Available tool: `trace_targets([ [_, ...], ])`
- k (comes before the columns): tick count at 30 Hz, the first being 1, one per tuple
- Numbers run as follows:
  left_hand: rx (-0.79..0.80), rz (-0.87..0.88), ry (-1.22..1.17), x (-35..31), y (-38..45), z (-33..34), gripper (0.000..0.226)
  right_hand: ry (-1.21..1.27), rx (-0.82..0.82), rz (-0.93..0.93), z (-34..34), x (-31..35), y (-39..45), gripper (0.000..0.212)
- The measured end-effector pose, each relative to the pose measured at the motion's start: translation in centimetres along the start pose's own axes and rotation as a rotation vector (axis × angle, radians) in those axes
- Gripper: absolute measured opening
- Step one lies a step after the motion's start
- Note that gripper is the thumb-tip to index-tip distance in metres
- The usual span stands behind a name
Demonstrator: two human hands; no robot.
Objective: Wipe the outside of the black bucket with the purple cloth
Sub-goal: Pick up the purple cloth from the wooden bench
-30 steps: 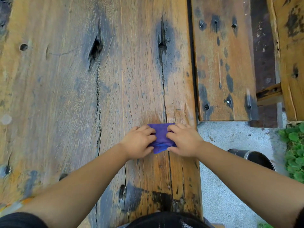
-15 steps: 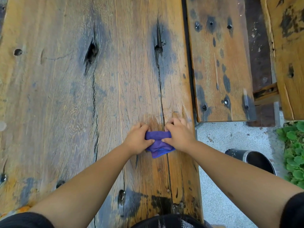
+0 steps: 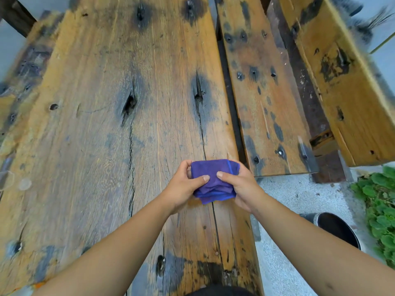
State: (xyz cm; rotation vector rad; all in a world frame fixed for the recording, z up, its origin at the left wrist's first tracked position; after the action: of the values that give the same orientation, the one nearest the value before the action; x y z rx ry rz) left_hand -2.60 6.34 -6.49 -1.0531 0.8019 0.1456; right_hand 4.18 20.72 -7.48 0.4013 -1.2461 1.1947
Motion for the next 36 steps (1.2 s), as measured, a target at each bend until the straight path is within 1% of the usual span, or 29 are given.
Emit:
trace_targets([
  [3, 0.02, 0.033, 0.005, -0.5, -2.9, 1.7, 0.034, 0.049, 0.045, -0.008, 0.3, 1.7, -3.2, 0.034],
  [6, 0.024, 0.051, 0.036, -0.6, -5.5, 3.7, 0.03, 0.059, 0.024, -0.045, -0.3, 3.3, -6.4, 0.029],
  [8, 0.029, 0.039, 0.023, -0.2, -6.9, 5.1, 0.029, 0.064, -0.01, -0.088, -1.2, 4.2, -8.7, 0.031],
  [10, 0.065, 0.002, 0.005, 0.7, -7.9, 6.8, 0.021, 0.026, -0.06, -0.144, -2.4, 5.2, -11.2, 0.031],
  [12, 0.128, -0.034, 0.051, 1.7, -8.7, 8.4, 0.012, -0.052, -0.11, -0.195, -3.6, 5.9, -13.4, 0.027],
  [13, 0.17, -0.05, 0.107, 2.7, -9.8, 10.1, 0.009, -0.074, -0.168, -0.234, -4.9, 6.4, -16.2, 0.026],
  [16, 0.173, -0.051, 0.179, 4.0, -10.3, 11.9, 0.009, -0.083, -0.246, -0.254, -6.8, 6.7, -19.1, 0.026],
  [19, 0.24, -0.063, 0.325, 6.2, -11.6, 15.2, 0.01, -0.033, -0.382, -0.298, -9.5, 6.3, -24.0, 0.03],
  [21, 0.289, -0.085, 0.428, 8.3, -12.2, 17.5, 0.012, 0.012, -0.455, -0.322, -11.4, 5.4, -27.5, 0.029],
  [26, 0.447, -0.224, 0.492, 14.2, -14.4, 22.9, 0.014, 0.111, -0.643, -0.351, -15.9, 2.4, -35.1, 0.029],
  [29, 0.477, -0.251, 0.551, 17.2, -15.2, 26.2, 0.015, 0.183, -0.731, -0.362, -18.4, 1.1, -38.5, 0.027],
  [32, 0.477, -0.25, 0.565, 18.5, -15.1, 28.8, 0.017, 0.256, -0.781, -0.373, -20.8, 0.7, -39.9, 0.025],
  [36, 0.465, -0.259, 0.568, 20.4, -14.1, 33.5, 0.017, 0.373, -0.767, -0.38, -25.7, 0.7, -40.6, 0.026],
])
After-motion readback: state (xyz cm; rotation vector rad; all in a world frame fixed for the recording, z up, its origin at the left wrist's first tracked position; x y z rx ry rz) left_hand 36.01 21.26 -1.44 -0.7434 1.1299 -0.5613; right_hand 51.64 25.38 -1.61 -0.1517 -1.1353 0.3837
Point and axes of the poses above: each hand's wrist, its own y-axis towards the middle knuckle, its own z-axis out of the palm, x = y × z, the point moved 7 cm from there along y, towards the middle knuckle, and after that the axes turned 15 degrees about -z, right-handed, at the moved point
